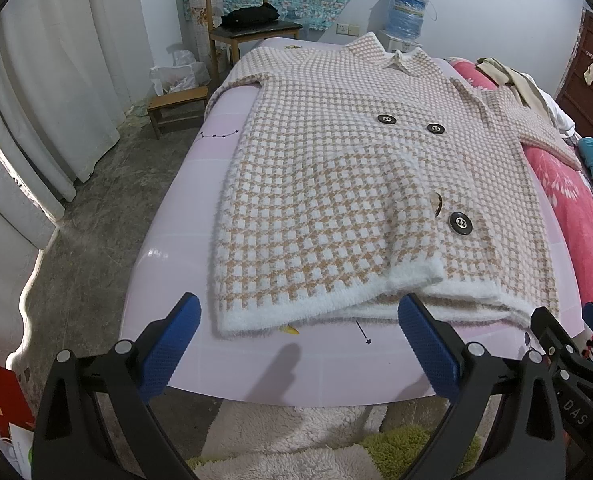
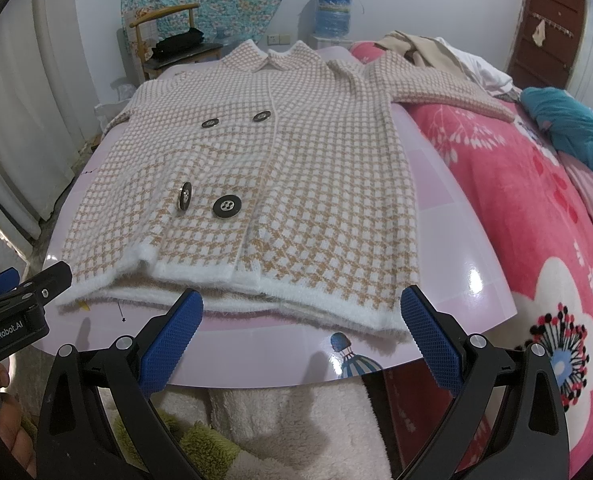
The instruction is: Fold large clothes
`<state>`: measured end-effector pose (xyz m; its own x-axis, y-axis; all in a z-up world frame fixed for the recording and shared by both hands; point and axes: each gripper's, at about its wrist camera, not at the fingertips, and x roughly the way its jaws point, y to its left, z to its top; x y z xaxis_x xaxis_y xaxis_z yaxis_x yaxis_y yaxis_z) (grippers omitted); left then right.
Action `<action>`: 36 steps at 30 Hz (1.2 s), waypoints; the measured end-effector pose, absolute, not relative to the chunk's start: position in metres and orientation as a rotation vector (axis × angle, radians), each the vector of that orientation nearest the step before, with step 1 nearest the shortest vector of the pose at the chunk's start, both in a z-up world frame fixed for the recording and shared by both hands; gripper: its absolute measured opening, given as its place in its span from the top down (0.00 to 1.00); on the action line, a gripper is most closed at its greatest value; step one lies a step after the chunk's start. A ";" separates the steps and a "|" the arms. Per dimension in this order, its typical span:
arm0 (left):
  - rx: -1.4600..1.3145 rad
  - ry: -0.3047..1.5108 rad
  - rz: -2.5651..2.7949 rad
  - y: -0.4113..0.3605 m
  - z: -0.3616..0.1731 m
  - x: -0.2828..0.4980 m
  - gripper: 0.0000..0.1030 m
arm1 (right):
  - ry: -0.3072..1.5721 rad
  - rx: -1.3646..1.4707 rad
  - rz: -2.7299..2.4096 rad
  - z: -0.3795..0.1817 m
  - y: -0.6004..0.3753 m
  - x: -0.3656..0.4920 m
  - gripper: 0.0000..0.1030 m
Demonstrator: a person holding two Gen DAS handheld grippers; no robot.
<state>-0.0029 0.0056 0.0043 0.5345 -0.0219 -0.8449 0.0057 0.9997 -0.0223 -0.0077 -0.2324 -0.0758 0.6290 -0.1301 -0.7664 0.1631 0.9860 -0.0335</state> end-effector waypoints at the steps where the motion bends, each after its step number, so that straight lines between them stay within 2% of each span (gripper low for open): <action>1: -0.018 1.007 -0.017 0.006 0.004 -0.003 0.05 | 0.875 0.040 -0.168 -0.076 -0.233 -0.008 0.08; 36: -0.005 1.031 -0.015 0.006 -0.002 0.004 0.05 | 0.887 0.055 -0.180 -0.093 -0.240 0.000 0.08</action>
<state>0.0042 0.0064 -0.0018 0.5137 -0.0150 -0.8578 0.0100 0.9999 -0.0115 0.0001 -0.2395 -0.0929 0.6173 -0.1340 -0.7752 0.1792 0.9834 -0.0272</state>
